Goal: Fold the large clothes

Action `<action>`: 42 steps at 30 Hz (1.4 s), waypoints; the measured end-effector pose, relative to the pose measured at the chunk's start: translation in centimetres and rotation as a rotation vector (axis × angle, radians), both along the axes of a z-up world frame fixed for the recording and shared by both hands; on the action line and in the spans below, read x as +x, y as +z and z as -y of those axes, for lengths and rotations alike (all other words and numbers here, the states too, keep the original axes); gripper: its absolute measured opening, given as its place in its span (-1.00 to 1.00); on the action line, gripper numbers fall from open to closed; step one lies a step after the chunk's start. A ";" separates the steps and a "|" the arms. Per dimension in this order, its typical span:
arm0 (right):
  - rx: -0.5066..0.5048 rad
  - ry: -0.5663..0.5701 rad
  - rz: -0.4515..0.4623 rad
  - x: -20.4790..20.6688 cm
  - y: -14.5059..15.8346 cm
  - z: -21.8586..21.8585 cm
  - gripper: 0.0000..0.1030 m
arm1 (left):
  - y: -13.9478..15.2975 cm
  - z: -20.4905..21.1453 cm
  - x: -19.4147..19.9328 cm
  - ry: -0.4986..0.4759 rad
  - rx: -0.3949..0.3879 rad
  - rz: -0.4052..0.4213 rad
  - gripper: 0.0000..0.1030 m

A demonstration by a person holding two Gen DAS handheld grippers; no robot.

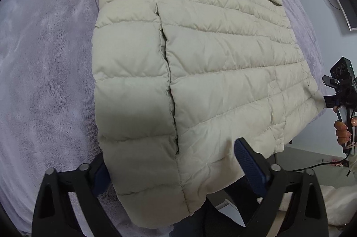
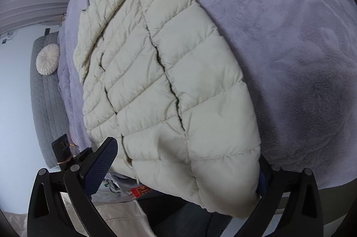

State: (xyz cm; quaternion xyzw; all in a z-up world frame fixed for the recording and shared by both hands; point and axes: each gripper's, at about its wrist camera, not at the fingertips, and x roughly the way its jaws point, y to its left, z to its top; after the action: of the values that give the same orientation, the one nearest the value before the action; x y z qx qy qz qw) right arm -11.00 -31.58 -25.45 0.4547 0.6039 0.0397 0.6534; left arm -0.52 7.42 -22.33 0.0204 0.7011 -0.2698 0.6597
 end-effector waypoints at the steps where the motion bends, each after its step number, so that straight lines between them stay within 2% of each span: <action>1: 0.014 -0.011 0.015 0.1 0.1 -0.1 1.00 | -0.1 -0.1 0.1 -0.005 0.006 -0.002 0.40; 2: 0.023 -0.020 0.026 0.0 0.3 -0.2 1.00 | -0.2 -0.2 0.2 -0.010 0.015 -0.005 0.14; 5: 0.018 -0.045 0.036 -0.3 0.7 -0.4 0.99 | -0.5 -1.5 0.4 -0.014 -0.008 -0.021 -0.38; 7: 0.012 -0.073 0.033 -0.6 0.7 -0.4 0.96 | -0.3 -2.1 0.5 -0.016 -0.053 -0.032 -0.64; 9: 0.002 -0.102 0.015 -1.0 0.5 -0.4 0.72 | 0.2 -2.7 0.7 -0.024 -0.096 -0.040 -0.76; 10: -0.004 -0.115 -0.004 -1.2 0.3 -0.1 0.16 | 0.6 -2.9 0.7 -0.030 -0.125 -0.048 -0.80; 11: -0.014 -0.123 -0.034 -1.4 0.0 0.0 -0.66 | 0.9 -2.8 0.8 -0.034 -0.155 -0.058 -0.81; 12: -0.018 -0.127 -0.058 -1.5 -0.2 0.0 -0.73 | 1.3 -3.0 0.9 -0.036 -0.179 -0.064 -0.81; 15: -0.014 -0.106 -0.009 -1.5 0.8 -0.4 -0.76 | 2.6 -3.4 1.5 -0.023 -0.241 -0.078 -0.81; 21: 0.112 -0.122 0.143 -0.6 4.6 0.2 -0.77 | 6.0 -6.3 3.8 0.135 -0.367 -0.097 -0.81; 25: 0.156 -0.118 0.246 2.3 8.0 1.2 -0.77 | 8.9 -7.4 6.4 0.253 -0.449 -0.054 -0.81; 29: 0.186 -0.121 0.345 7.3 11.0 3.0 -0.77 | 11.1 -7.1 10.5 0.342 -0.502 0.019 -0.81; 32: 0.190 -0.110 0.390 11.8 12.2 4.4 -0.77 | 11.8 -6.6 14.1 0.392 -0.497 0.087 -0.81; 36: 0.183 -0.101 0.405 17.6 11.9 5.4 -0.77 | 10.6 -4.6 18.7 0.432 -0.447 0.131 -0.81; 38: 0.186 -0.120 0.398 20.1 10.8 6.1 -0.77 | 9.1 -3.9 20.6 0.432 -0.401 0.151 -0.81; 42: 0.188 -0.147 0.361 24.9 7.2 7.2 -0.77 | 5.6 -2.9 23.6 0.455 -0.337 0.142 -0.81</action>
State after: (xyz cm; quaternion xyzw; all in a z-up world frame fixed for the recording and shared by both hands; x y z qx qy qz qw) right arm 13.89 -38.81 -18.21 0.5417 0.4361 0.1289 0.7069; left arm 23.07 10.33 -16.76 -0.2284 0.5849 -0.2253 0.7449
